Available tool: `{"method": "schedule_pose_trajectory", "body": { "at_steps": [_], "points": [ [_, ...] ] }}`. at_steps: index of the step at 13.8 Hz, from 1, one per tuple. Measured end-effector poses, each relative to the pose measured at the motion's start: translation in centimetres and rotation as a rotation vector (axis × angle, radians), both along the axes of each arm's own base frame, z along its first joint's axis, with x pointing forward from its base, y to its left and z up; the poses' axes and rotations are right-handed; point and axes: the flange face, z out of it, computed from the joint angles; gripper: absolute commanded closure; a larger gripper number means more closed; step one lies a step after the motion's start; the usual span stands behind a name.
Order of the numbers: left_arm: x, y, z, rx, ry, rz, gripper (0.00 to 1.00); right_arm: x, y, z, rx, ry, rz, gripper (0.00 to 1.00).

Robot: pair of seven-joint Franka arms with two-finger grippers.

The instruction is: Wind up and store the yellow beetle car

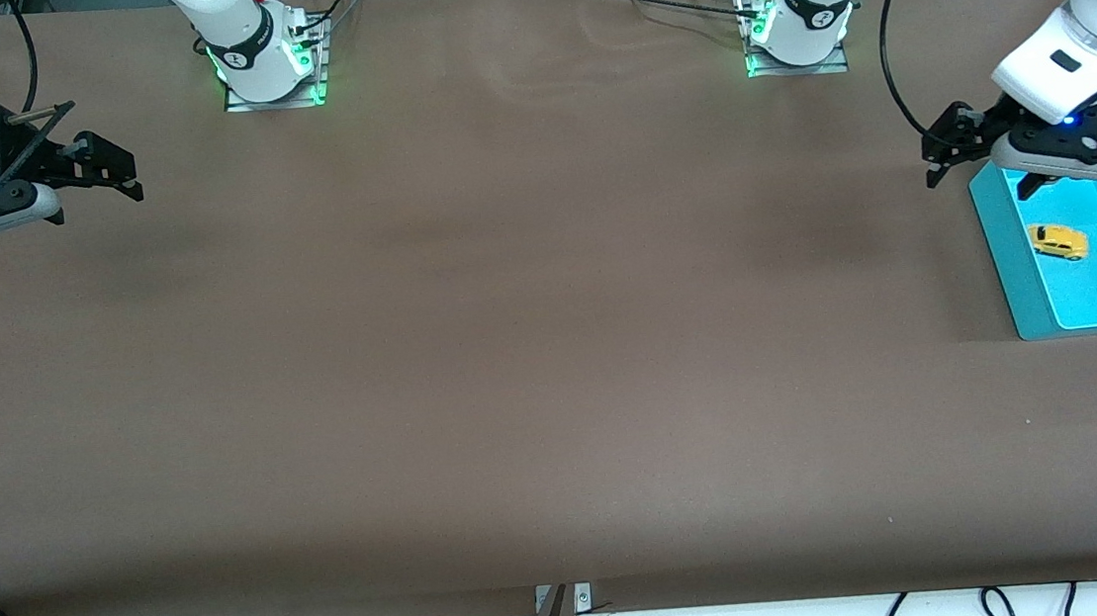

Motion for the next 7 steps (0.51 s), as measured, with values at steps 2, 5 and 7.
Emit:
{"method": "schedule_pose_trajectory", "body": {
  "at_steps": [2, 5, 7],
  "points": [
    [0.5, -0.1, 0.0, 0.002, 0.027, 0.010, 0.00, 0.0, 0.0, 0.0, 0.000, 0.000, 0.000, 0.00],
    [1.2, 1.0, -0.7, 0.001, 0.043, 0.062, 0.00, 0.0, 0.0, 0.0, 0.000, 0.000, 0.000, 0.00],
    [1.4, 1.5, -1.1, 0.000, 0.049, 0.081, 0.00, 0.0, 0.0, 0.0, 0.000, 0.000, 0.000, 0.00]
  ]
}}
